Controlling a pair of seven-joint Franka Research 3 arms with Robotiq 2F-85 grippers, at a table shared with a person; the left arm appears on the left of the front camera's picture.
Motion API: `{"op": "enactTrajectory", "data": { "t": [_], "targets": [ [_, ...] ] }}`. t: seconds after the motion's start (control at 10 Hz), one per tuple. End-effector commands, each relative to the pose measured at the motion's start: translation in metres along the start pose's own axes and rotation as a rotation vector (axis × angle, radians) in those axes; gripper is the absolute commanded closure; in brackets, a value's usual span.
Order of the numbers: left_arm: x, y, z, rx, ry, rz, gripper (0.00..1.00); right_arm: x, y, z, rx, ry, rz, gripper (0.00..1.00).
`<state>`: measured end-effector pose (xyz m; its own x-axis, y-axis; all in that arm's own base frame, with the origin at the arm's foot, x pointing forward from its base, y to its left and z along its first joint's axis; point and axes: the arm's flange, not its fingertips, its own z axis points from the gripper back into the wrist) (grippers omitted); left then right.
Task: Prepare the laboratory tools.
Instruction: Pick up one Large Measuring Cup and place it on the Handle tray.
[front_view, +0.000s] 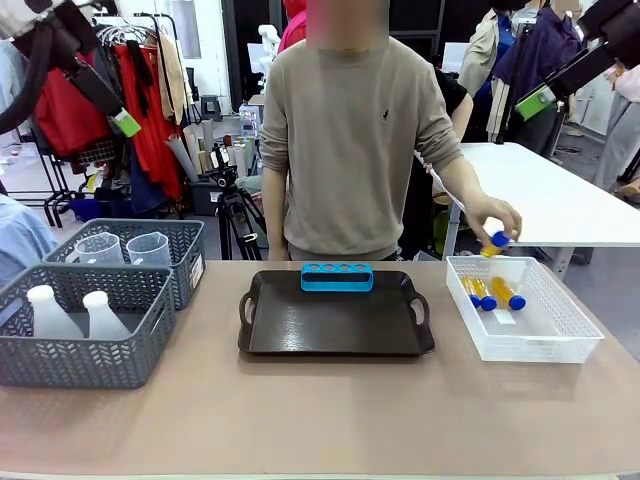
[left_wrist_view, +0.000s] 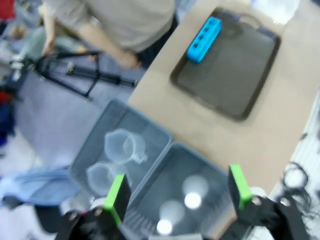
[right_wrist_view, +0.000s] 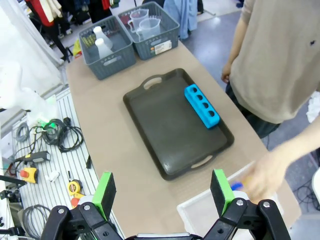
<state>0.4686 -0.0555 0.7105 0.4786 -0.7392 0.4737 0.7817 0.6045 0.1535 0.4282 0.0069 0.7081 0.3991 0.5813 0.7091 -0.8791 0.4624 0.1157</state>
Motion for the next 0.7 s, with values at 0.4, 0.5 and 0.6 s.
{"op": "enactTrajectory", "data": {
  "t": [0.4,0.5,0.6],
  "targets": [
    [-0.005,0.041,-0.058,0.072,0.241,0.177,0.00,0.001,0.001,0.000,0.005,-0.008,0.006,0.00],
    [-0.005,0.032,-0.049,-0.022,0.169,0.161,0.00,0.001,0.001,0.000,0.005,-0.008,0.006,0.00],
    [-0.007,0.040,-0.066,0.096,0.255,0.151,0.00,0.001,0.001,0.000,0.005,-0.008,0.006,0.00]
  ]
}}
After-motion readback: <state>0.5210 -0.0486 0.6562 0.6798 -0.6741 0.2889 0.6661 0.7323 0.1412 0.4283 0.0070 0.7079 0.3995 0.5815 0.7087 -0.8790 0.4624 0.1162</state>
